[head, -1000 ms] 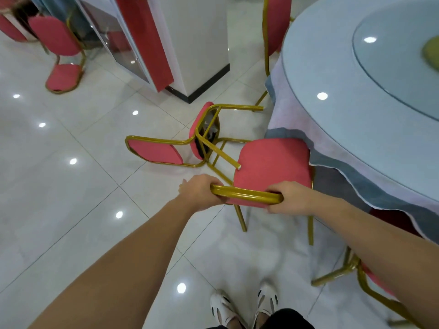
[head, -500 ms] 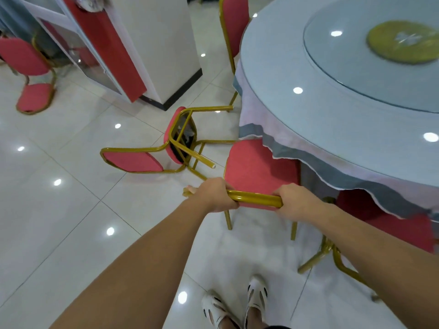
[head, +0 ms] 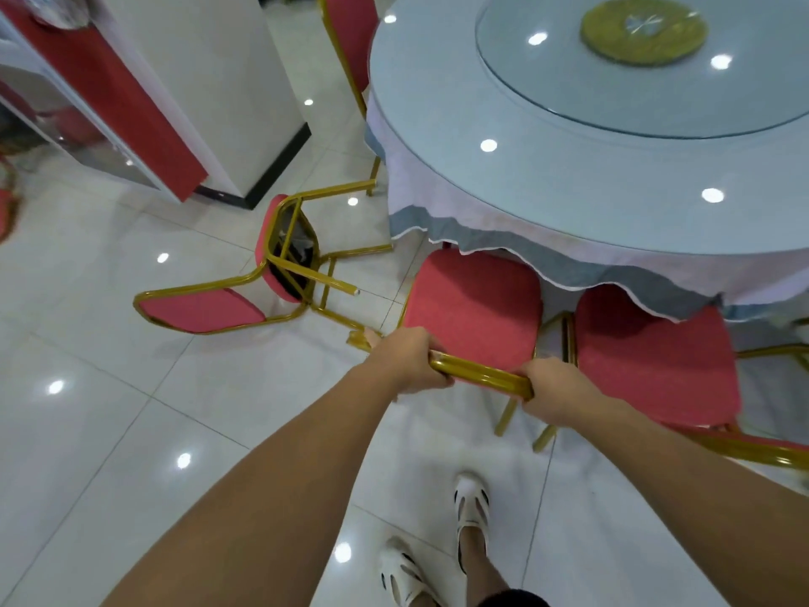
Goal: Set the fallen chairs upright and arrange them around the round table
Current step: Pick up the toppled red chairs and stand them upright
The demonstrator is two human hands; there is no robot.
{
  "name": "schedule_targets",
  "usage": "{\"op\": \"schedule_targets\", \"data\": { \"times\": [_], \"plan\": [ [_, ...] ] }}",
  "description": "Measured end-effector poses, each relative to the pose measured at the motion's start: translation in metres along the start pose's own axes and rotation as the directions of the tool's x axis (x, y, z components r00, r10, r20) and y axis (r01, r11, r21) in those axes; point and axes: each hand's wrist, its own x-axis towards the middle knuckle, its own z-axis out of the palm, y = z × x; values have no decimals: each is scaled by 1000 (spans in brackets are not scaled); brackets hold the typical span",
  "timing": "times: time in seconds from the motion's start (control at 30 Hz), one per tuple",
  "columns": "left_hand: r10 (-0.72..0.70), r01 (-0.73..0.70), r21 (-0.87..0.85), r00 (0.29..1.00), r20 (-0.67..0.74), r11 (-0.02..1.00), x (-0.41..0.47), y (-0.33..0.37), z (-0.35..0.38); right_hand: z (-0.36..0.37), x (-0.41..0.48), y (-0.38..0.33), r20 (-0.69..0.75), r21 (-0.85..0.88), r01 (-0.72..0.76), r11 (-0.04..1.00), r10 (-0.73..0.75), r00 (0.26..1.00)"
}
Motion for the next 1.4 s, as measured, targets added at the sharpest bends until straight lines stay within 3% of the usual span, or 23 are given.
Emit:
{"op": "schedule_targets", "data": {
  "times": [0.13,0.23,0.33,0.47,0.77,1.03,1.27,1.4],
  "plan": [
    [111,-113,-14,988,-108,994,-14,-26,15,15,-17,-10,36,45,-11,999,9,999],
    [155,-146,67,976,-150,987,-30,-41,13,14,-27,-16,-1,160,-28,987,28,1000],
    [151,-158,-28,973,-176,987,-54,-53,-1,6,-36,-28,-30,202,-23,979,30,999],
    [60,-94,-221,986,-155,971,-82,-82,-16,-12,-37,-64,-124,200,32,979,-7,992],
    [-206,150,-297,965,-165,943,-135,-200,-47,-42,0,-200,-198,180,163,970,-127,972],
    [-340,257,-384,925,-167,887,-141,-284,-68,-45,81,-292,-41,97,265,959,-262,964],
    [-462,388,-364,875,-141,846,-114,-363,-109,-67,191,-383,91,-141,359,923,-349,933],
    [-553,478,-381,826,-113,792,-103,-406,-143,-84,245,-435,136,-172,402,899,-383,914]
  ]
}}
